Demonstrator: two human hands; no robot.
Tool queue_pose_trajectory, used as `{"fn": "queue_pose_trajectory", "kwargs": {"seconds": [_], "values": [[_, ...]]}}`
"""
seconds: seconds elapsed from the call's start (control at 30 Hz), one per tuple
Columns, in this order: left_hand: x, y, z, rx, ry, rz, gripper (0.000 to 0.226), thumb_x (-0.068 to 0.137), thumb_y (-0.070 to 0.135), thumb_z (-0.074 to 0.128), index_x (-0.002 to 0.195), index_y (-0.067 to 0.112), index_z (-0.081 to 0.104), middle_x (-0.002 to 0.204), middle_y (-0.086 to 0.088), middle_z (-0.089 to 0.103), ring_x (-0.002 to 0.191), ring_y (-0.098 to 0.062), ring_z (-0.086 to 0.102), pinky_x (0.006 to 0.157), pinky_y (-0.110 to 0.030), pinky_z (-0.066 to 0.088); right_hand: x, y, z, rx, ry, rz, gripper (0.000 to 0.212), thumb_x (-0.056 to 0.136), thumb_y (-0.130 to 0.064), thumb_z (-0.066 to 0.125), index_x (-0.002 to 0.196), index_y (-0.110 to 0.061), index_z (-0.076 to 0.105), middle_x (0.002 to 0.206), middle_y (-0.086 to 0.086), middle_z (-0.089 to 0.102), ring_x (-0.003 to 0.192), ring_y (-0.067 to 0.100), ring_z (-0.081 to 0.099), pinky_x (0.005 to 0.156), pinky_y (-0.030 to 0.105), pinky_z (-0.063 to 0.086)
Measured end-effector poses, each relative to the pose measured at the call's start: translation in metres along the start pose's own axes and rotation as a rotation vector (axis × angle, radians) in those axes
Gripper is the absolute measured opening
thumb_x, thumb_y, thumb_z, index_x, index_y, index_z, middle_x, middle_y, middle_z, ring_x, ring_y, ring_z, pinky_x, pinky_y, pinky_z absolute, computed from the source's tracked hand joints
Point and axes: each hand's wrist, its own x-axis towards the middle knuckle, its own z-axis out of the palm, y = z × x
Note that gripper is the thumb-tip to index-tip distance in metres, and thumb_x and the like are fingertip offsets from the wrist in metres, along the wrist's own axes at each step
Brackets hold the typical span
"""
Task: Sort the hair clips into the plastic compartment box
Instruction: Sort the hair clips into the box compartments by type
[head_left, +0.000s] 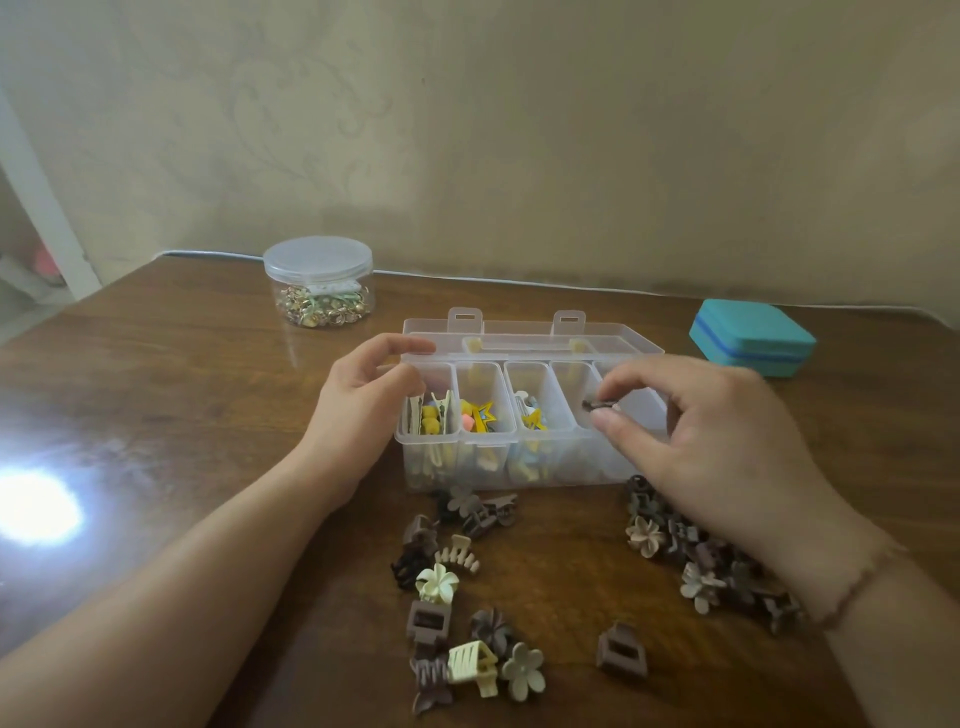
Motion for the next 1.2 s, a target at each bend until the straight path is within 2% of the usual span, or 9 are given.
{"fn": "queue_pose_trajectory", "kwargs": {"seconds": [0.13,0.3,0.4,0.57,0.73,0.83,0.93,1.03,1.2], "values": [[0.000,0.001,0.000,-0.001,0.009,0.007,0.037,0.073,0.020,0.054,0.106,0.026,0.068,0.094,-0.001,0.077,0.087,0.008,0.065,0.074,-0.021,0.041,0.000,0.000,0.000,-0.040,-0.014,-0.028,0.013,0.086,-0.042,0.062,0.092,-0.033,0.069,0.089,-0.016,0.068,0.072,-0.017,0.049,0.053,0.014,0.027],[0.000,0.000,0.000,-0.008,0.010,0.002,0.033,0.078,0.015,0.055,0.107,0.025,0.068,0.096,-0.002,0.076,0.088,0.003,0.066,0.072,-0.020,0.043,-0.009,-0.023,0.004,0.051,-0.097,-0.233,0.019,0.085,-0.039,0.063,0.100,-0.031,0.070,0.098,-0.019,0.070,0.073,-0.019,0.053,0.061,0.007,0.040],[0.001,0.001,0.000,-0.005,0.024,-0.002,0.033,0.085,0.005,0.053,0.108,0.023,0.068,0.094,-0.001,0.076,0.092,0.000,0.065,0.075,-0.025,0.045,-0.015,-0.029,0.021,-0.009,-0.148,-0.288,0.026,0.084,-0.041,0.061,0.107,-0.032,0.069,0.102,-0.017,0.072,0.088,0.000,0.067,0.065,0.030,0.057],[0.001,-0.001,0.000,-0.013,0.009,0.003,0.043,0.069,0.021,0.051,0.108,0.025,0.068,0.092,-0.002,0.077,0.099,-0.004,0.065,0.078,-0.025,0.043,-0.016,-0.034,0.033,-0.109,-0.196,-0.284,0.028,0.079,-0.041,0.062,0.106,-0.033,0.068,0.089,-0.014,0.074,0.074,0.011,0.069,0.057,0.035,0.056],[0.000,0.000,0.000,0.004,0.022,0.008,0.035,0.085,0.004,0.051,0.110,0.023,0.067,0.091,-0.002,0.077,0.098,-0.002,0.064,0.077,-0.023,0.042,-0.017,-0.032,0.037,-0.119,-0.327,-0.264,0.024,0.087,-0.045,0.056,0.110,-0.036,0.058,0.101,-0.014,0.067,0.091,0.014,0.063,0.074,0.038,0.053],[0.000,0.001,0.001,0.011,0.030,0.003,0.036,0.087,0.001,0.050,0.111,0.022,0.067,0.095,-0.001,0.076,0.100,-0.003,0.063,0.077,-0.023,0.042,-0.015,-0.030,0.022,-0.084,-0.281,-0.255,0.022,0.084,-0.047,0.055,0.101,-0.036,0.061,0.090,-0.018,0.067,0.080,0.002,0.061,0.067,0.029,0.051],[-0.001,0.002,0.001,0.016,0.035,-0.006,0.035,0.087,0.002,0.051,0.111,0.022,0.067,0.095,0.003,0.075,0.096,0.001,0.061,0.077,-0.024,0.042,-0.009,-0.024,0.003,0.064,-0.042,-0.158,0.011,0.084,-0.041,0.065,0.092,-0.033,0.068,0.072,-0.029,0.056,0.063,-0.014,0.051,0.056,0.006,0.036],[0.000,0.001,0.000,0.007,0.022,0.000,0.034,0.083,0.009,0.054,0.109,0.024,0.068,0.090,0.006,0.076,0.095,0.002,0.063,0.078,-0.024,0.043,-0.002,-0.012,-0.004,0.073,0.107,-0.026,0.013,0.082,-0.036,0.067,0.094,-0.031,0.068,0.071,-0.033,0.050,0.067,-0.012,0.051,0.055,0.009,0.031],[0.000,0.001,0.001,0.015,0.044,0.006,0.034,0.084,0.005,0.053,0.107,0.024,0.069,0.087,0.006,0.077,0.080,0.014,0.063,0.074,-0.024,0.043,-0.004,-0.004,0.006,-0.052,0.048,-0.033,0.019,0.087,-0.041,0.062,0.100,-0.031,0.070,0.086,-0.020,0.066,0.057,-0.011,0.046,0.053,0.013,0.031]]}}
